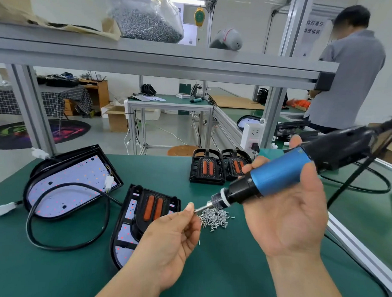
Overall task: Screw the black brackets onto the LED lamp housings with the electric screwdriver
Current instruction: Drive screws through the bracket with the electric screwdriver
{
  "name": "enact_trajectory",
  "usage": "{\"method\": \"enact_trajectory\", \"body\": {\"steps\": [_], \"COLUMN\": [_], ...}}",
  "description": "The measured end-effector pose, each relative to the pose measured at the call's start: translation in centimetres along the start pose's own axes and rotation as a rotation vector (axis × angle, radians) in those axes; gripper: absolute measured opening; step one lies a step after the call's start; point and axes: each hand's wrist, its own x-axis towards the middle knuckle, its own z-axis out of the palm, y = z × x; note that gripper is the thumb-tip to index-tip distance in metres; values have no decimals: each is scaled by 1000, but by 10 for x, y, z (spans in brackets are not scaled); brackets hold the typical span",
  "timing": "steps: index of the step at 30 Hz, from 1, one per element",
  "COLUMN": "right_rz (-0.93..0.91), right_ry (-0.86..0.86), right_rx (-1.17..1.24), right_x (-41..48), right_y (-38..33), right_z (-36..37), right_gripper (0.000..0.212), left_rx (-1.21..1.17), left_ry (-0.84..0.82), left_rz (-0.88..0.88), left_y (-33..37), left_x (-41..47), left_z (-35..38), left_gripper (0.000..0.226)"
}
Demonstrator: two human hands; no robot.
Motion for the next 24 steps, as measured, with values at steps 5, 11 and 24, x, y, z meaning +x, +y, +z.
{"method": "enact_trajectory", "body": {"steps": [5,11,24], "right_rz": [-10,-170,-220], "right_ry": [-135,84,429], "right_rx": [-286,-294,-101], "right_x": [5,4,32], "right_y": [-15,-8,6], "right_z": [-1,10,32], "right_gripper": [55,46,36], "left_rx": [-38,-117,406], "left_ry": [-29,-84,-200], "left_rz": [-68,-148,125], "left_y": [5,-1,38], "left_x": [-3,-9,-17], "left_z": [-5,4,-10], "left_gripper": [11,18,141]}}
